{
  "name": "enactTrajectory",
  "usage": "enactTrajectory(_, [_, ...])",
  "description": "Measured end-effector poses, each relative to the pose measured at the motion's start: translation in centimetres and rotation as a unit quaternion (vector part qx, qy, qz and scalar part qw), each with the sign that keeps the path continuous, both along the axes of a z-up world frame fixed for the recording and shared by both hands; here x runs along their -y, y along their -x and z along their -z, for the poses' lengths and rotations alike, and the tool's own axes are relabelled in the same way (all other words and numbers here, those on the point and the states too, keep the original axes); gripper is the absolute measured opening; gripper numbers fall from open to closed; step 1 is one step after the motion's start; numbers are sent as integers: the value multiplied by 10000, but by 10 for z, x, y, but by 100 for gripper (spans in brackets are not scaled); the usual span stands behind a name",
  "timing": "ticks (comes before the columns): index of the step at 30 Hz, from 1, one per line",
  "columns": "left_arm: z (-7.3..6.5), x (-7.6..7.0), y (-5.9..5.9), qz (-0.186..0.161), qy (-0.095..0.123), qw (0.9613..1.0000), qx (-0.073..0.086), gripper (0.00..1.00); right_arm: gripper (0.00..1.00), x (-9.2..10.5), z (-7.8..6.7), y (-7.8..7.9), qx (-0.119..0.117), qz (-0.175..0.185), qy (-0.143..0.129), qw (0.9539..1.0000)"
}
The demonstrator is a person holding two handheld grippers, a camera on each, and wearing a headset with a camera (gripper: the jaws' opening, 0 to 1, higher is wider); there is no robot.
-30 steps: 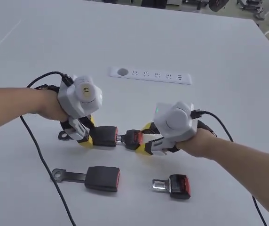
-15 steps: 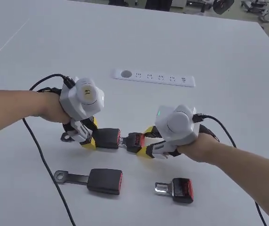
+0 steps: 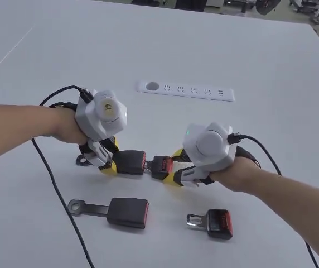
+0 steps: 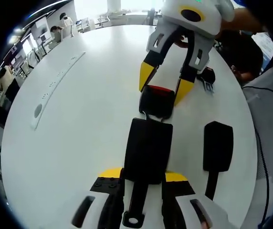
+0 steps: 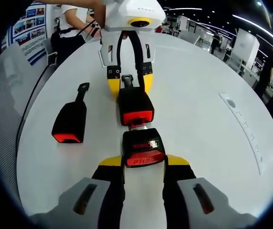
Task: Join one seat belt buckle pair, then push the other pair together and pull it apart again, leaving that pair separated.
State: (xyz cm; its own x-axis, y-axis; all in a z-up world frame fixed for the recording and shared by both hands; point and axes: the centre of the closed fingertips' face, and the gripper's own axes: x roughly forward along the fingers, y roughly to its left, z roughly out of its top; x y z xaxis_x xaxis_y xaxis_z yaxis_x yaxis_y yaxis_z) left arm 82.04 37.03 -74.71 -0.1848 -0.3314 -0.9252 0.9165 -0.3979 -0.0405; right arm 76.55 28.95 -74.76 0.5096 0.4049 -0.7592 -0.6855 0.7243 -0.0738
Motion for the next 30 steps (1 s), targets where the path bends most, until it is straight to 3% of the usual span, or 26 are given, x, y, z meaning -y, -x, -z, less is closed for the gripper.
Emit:
enactTrajectory(15, [-1,0,1,45,85,10000,-12,29,26,-11,-1,-5,-8,64,-15,10000])
enactTrajectory(16, [-1,-2,1,33,82,10000,-1,29,27,-6,4,10,-341,280,68,9990])
enactTrajectory(17, [-2,-3,1,10,90,10000,-20,29,27,-10,0,2,-66,121,6,9999])
enactTrajectory(30, [-2,-2,2,22,83,10000,9,29,26,-11,1,-5,-149,211,11,9997])
